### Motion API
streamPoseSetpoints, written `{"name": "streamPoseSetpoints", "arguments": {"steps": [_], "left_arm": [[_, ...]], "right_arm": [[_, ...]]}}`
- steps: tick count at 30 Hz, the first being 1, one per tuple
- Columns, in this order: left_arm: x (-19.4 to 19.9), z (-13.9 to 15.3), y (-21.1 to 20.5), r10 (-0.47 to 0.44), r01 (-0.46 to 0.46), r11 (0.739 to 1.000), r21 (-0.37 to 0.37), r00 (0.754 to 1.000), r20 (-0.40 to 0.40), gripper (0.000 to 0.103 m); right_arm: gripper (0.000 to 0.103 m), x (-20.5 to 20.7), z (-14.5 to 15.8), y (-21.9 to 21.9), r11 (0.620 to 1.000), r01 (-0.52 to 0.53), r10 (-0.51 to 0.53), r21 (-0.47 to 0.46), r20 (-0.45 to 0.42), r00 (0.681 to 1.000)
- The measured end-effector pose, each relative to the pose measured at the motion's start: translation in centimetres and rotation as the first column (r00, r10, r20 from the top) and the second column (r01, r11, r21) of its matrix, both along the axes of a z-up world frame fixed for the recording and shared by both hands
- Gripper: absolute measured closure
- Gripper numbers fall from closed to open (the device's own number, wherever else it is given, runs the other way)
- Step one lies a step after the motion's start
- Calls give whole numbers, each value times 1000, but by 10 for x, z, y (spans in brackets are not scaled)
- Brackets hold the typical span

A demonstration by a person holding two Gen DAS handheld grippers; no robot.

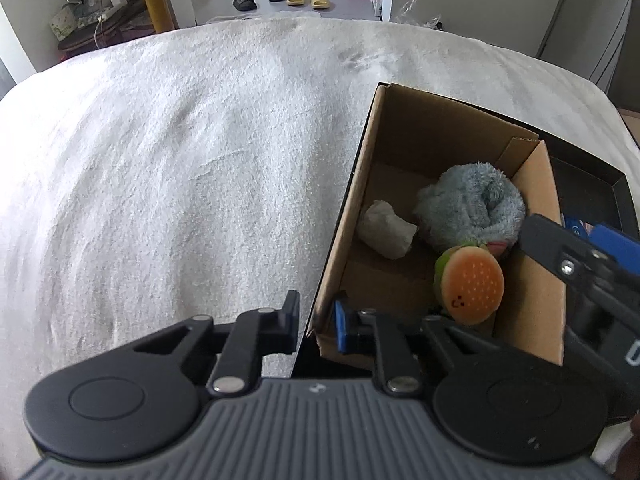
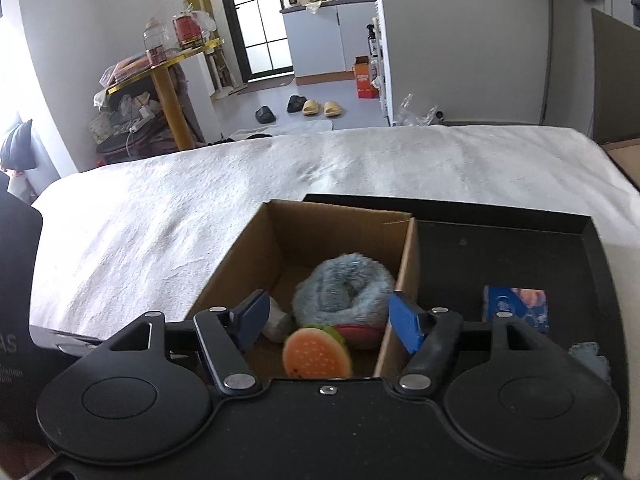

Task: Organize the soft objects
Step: 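Move the right gripper to the light-blue denim patch on the tray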

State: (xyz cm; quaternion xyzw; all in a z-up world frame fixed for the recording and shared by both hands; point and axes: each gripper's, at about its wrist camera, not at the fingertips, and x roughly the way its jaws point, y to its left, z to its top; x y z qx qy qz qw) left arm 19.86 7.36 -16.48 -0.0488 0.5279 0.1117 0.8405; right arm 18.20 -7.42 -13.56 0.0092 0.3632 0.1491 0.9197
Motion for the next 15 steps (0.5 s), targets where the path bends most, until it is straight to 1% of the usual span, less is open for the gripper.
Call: {"name": "streamPoseSetpoints", "arguments": {"steps": [6, 11, 14, 15], "left_arm": [[-3, 7, -11, -17, 16, 997, 71, 1000, 16, 84], [-5, 11, -21, -32, 29, 989, 142, 999, 19, 82], [-8, 15, -27, -39, 33, 984, 177, 999, 30, 75], [-8, 16, -29, -43, 36, 981, 189, 998, 33, 71]], "right_arm": [[33, -7, 2, -24, 999, 42, -42, -2, 14, 999], [29, -14, 0, -45, 996, 84, -84, -17, 27, 996], [29, -17, 0, -59, 995, 104, -104, -5, 30, 994], [28, -17, 0, -63, 994, 111, -111, -2, 30, 993]]}}
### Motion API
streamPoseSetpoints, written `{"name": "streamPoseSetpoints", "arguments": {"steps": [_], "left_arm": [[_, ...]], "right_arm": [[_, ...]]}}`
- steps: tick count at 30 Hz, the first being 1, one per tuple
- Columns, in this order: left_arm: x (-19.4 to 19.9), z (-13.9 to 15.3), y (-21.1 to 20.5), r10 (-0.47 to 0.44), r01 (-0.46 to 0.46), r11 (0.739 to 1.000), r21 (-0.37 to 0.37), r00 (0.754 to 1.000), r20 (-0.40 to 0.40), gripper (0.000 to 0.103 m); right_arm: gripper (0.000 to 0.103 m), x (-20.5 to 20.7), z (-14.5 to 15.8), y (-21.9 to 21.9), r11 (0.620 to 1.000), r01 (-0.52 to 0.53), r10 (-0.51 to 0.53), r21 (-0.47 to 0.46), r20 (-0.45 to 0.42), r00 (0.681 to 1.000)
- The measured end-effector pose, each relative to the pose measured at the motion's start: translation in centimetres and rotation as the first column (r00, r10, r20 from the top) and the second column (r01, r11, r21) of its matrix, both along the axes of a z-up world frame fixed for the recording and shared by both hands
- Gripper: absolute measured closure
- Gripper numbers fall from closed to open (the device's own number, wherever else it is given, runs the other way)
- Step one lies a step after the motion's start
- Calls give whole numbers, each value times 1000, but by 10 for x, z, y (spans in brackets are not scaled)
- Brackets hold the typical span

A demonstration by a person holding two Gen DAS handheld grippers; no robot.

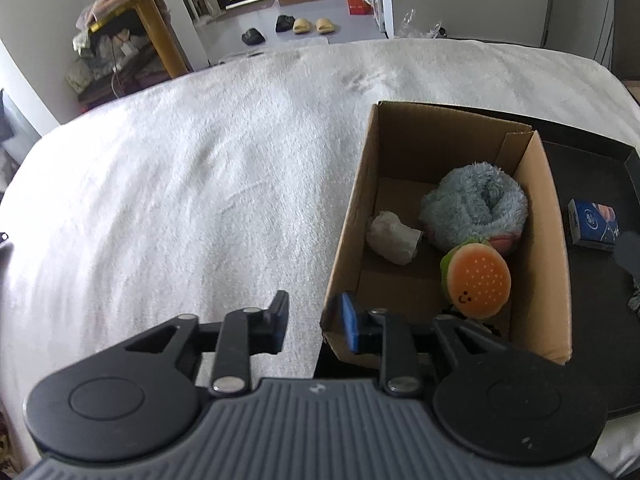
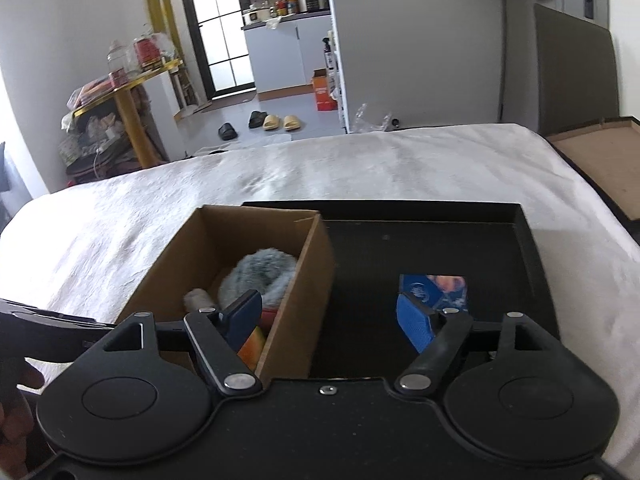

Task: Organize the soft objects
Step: 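Move the right gripper to the light-blue denim patch on the tray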

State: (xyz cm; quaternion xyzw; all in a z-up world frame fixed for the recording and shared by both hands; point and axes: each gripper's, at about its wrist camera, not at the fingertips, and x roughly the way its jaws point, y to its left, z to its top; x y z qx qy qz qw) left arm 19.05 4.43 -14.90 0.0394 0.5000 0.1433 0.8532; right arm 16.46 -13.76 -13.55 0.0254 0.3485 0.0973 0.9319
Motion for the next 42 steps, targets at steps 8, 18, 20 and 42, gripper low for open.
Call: {"name": "streamPoseSetpoints", "arguments": {"steps": [8, 18, 20, 42], "left_arm": [[-2, 4, -14, -27, 26, 995, 94, 1000, 10, 57], [-3, 5, -32, -54, 51, 982, 181, 998, 12, 51], [-3, 5, -35, -62, 59, 979, 193, 998, 10, 51], [5, -8, -72, -114, 130, 914, 383, 991, -64, 35]], "right_arm": [[21, 0, -1, -32, 999, 38, -38, 7, 19, 999], [16, 4, -8, -65, 999, 47, -47, 17, 4, 999], [15, 4, -10, -70, 998, 52, -52, 18, 7, 999], [11, 4, -63, -113, 986, 161, -160, 52, -16, 987]]}}
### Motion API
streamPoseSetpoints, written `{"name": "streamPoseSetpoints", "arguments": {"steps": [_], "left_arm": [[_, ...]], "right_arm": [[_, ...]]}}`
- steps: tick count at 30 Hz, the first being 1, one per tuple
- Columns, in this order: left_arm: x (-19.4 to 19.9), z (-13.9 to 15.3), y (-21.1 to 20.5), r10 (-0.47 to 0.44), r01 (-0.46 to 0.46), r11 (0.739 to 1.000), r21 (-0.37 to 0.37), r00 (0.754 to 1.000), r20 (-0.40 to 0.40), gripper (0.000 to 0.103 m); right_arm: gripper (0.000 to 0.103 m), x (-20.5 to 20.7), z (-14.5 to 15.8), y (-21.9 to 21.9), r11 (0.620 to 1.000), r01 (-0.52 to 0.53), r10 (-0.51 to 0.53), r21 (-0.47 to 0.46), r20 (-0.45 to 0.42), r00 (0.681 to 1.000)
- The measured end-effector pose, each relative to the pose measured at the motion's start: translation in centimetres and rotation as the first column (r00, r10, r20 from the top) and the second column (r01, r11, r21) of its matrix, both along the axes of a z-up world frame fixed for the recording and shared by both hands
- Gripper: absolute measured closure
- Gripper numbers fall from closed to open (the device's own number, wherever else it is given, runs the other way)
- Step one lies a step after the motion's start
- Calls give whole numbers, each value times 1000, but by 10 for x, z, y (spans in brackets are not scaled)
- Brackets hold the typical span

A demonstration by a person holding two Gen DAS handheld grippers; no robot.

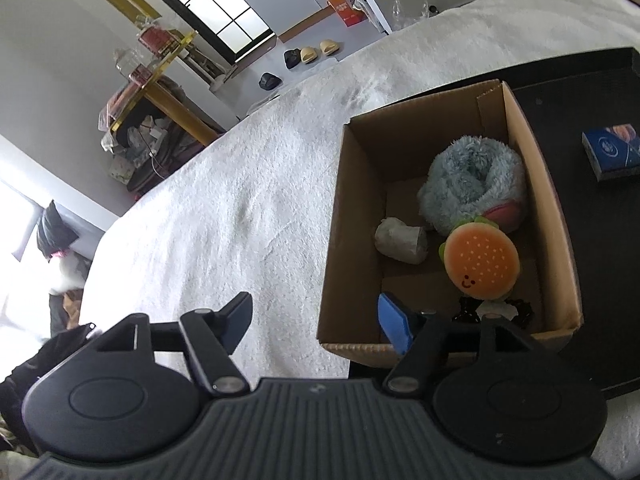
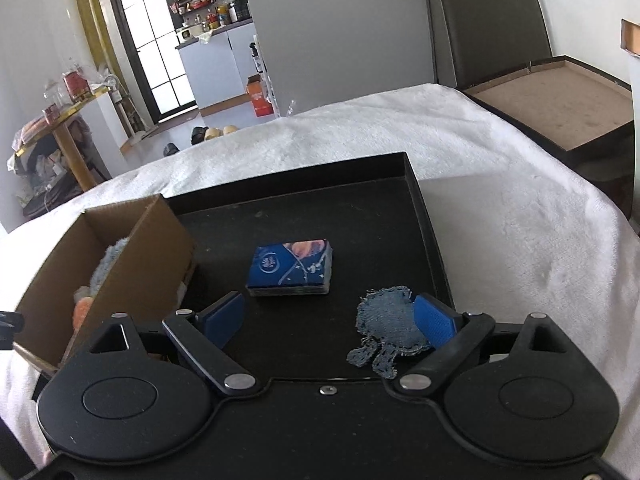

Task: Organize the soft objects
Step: 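Move the right gripper to the light-blue denim patch on the tray, then grasp the denim patch with the right gripper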

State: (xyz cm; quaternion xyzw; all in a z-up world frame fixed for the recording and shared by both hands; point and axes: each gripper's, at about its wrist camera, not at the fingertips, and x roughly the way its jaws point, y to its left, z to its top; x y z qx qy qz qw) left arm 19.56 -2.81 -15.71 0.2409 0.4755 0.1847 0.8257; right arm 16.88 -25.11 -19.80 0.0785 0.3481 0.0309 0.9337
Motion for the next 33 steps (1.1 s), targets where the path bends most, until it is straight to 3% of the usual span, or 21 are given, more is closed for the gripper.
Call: {"name": "streamPoseSetpoints", "arguments": {"steps": [17, 20, 24, 27, 33], "left_arm": [[13, -14, -20, -17, 22, 997, 78, 998, -62, 34], [14, -14, -21, -14, 19, 997, 79, 998, -64, 34], [13, -14, -21, -14, 19, 997, 79, 998, -61, 34], [12, -11, -21, -14, 18, 997, 74, 998, -54, 34], [8, -4, -15, -7, 8, 999, 38, 1000, -25, 34]], "right_arm": [[23, 33, -50, 1, 992, 39, -52, -120, -103, 993], [35, 34, -55, 1, 987, 45, -63, -157, -111, 992], [63, 33, -55, -1, 974, 74, -97, -213, -100, 990], [74, 31, -53, -7, 975, 93, -114, -203, -97, 989], [83, 24, -38, -16, 990, 82, -92, -113, -89, 992]]}}
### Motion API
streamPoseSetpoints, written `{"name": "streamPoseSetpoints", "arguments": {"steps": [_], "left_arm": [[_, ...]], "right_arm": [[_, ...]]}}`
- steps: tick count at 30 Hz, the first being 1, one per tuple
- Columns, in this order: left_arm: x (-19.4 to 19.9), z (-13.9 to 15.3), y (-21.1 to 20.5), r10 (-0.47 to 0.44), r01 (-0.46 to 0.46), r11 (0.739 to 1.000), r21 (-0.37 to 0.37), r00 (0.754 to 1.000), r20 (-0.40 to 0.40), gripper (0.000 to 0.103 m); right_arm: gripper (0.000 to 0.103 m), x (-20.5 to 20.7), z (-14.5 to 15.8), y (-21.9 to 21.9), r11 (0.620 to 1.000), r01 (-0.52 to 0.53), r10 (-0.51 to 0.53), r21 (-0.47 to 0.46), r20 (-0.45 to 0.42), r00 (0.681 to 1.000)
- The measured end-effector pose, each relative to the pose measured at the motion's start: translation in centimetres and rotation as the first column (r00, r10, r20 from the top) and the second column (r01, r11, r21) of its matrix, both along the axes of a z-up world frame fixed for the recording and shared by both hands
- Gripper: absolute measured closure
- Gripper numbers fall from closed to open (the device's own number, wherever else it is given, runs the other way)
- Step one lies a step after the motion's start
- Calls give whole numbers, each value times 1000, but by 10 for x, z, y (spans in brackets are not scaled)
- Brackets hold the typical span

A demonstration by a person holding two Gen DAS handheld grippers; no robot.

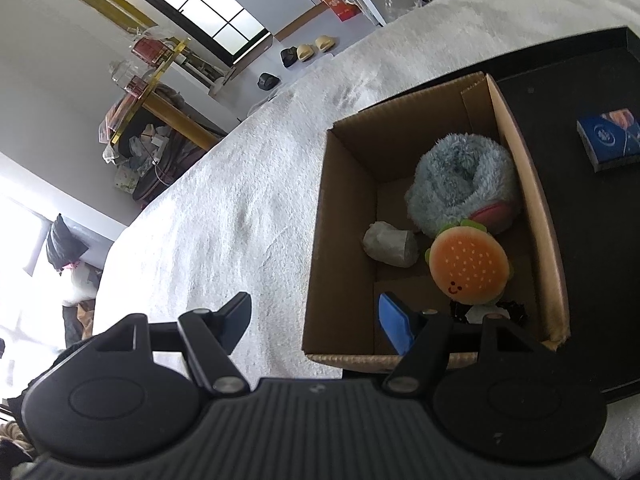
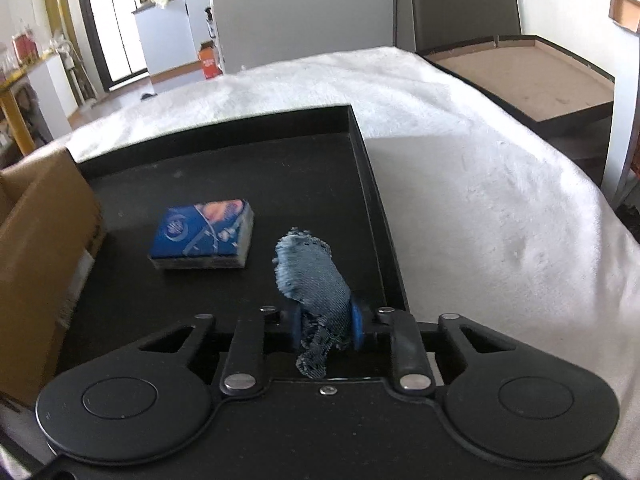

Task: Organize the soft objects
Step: 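Grasp the denim patch with the right gripper, then carry the denim patch with the right gripper into the box and release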

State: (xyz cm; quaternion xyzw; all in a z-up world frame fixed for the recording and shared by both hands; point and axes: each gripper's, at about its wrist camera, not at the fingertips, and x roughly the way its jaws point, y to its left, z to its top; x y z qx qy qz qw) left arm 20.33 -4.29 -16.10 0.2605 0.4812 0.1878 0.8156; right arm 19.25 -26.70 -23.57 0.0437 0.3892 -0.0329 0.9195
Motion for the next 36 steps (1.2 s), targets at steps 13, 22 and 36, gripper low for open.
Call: {"name": "streamPoseSetpoints", "arguments": {"steps": [13, 22, 36], "left_arm": [[-11, 14, 19, 20, -13, 993, -114, 998, 66, 34], [-16, 21, 36, 47, -25, 976, -217, 994, 96, 34], [-19, 24, 63, 86, -39, 930, -367, 990, 113, 34]], "right_arm": [[83, -22, 46, 15, 997, -76, 78, -19, 92, 993], [83, -31, 70, 38, 993, -113, 118, -45, 108, 987], [83, -30, 97, 93, 965, -218, 241, -147, 162, 957]]}}
